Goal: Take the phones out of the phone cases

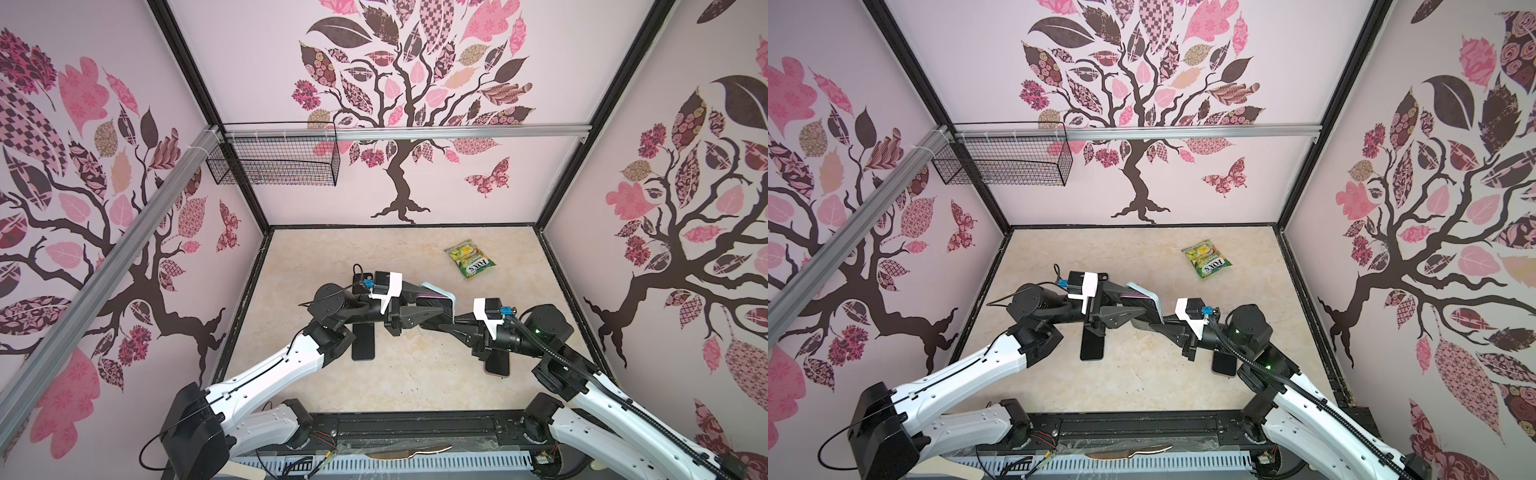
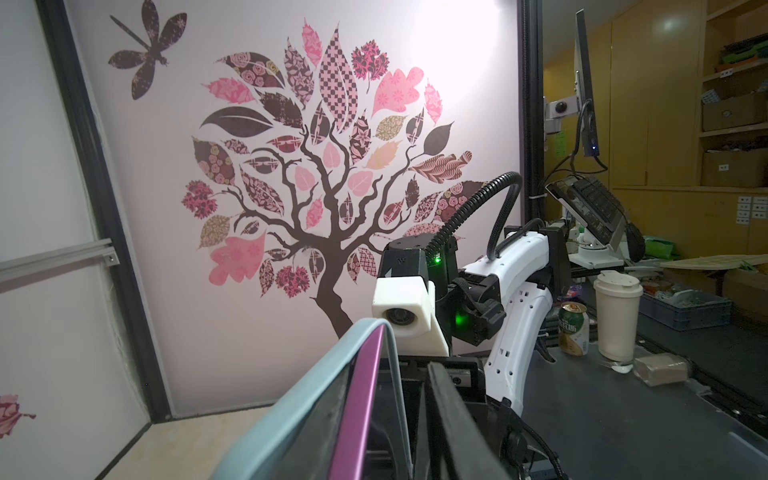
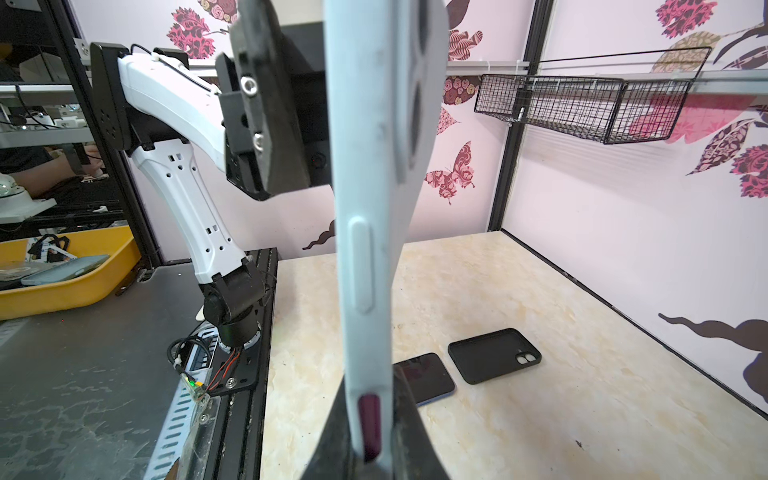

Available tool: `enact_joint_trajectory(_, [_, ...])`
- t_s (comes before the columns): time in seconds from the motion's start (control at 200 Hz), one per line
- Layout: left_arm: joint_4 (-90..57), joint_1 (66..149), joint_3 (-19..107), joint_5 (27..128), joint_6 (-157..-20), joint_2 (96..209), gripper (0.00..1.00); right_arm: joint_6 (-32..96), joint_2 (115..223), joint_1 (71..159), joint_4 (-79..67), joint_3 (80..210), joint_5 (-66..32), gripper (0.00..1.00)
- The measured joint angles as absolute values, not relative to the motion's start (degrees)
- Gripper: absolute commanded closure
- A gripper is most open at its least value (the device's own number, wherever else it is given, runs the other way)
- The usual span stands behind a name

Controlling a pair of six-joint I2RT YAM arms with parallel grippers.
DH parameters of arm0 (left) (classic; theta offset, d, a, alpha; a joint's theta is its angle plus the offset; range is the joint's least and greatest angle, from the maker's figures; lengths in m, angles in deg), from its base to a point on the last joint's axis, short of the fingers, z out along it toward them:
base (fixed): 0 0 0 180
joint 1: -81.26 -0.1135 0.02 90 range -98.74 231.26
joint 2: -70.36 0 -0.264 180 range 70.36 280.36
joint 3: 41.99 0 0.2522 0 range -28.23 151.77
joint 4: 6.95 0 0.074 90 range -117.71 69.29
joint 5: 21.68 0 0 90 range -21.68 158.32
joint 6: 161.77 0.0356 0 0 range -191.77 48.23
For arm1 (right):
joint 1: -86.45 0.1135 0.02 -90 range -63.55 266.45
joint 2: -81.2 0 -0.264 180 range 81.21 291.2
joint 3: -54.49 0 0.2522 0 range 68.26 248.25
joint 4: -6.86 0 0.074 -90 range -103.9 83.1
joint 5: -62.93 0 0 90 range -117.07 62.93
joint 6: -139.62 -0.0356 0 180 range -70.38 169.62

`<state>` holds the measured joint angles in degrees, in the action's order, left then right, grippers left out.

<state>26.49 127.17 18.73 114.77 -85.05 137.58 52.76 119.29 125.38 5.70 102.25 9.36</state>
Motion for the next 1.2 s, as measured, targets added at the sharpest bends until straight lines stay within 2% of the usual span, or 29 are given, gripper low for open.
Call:
enact_joint_trajectory(0.35, [36.9,129.5,18.5,111.3,-91.3,141.5,0.72,48.5,119.2,125.4,13.0,100.7,9.6,1.0])
enact_joint_trajectory(0.64, [34.3,129.6,18.5,110.8,-90.8,140.1,0.84,48.7,118.4,125.4,12.9,100.6,9.3,1.0])
enact_joint_trajectory(0.835, [29.8,129.2,18.5,112.6,-89.2,137.9,1.0,50.7,117.7,126.1,11.0,100.6,9.6,1.0])
enact_joint_trajectory(0.935, [26.1,128.7,18.6,113.8,-87.2,136.7,1.0,52.4,117.4,126.2,9.1,100.7,9.6,1.0])
enact_joint_trajectory(0.97, [24.4,128.5,18.6,114.4,-86.4,136.2,1.0,53.2,117.3,126.2,7.7,100.9,9.6,0.97])
enact_joint_trajectory(1.045, [20.5,128.1,18.6,115.5,-84.1,135.1,1.0,54.7,117.2,126.2,4.5,101.5,9.6,0.79])
enact_joint_trajectory(1.2, [6.3,126.6,18.6,116.6,-75.5,131.8,1.0,56.9,116.2,126.0,0.8,103.3,6.5,0.59])
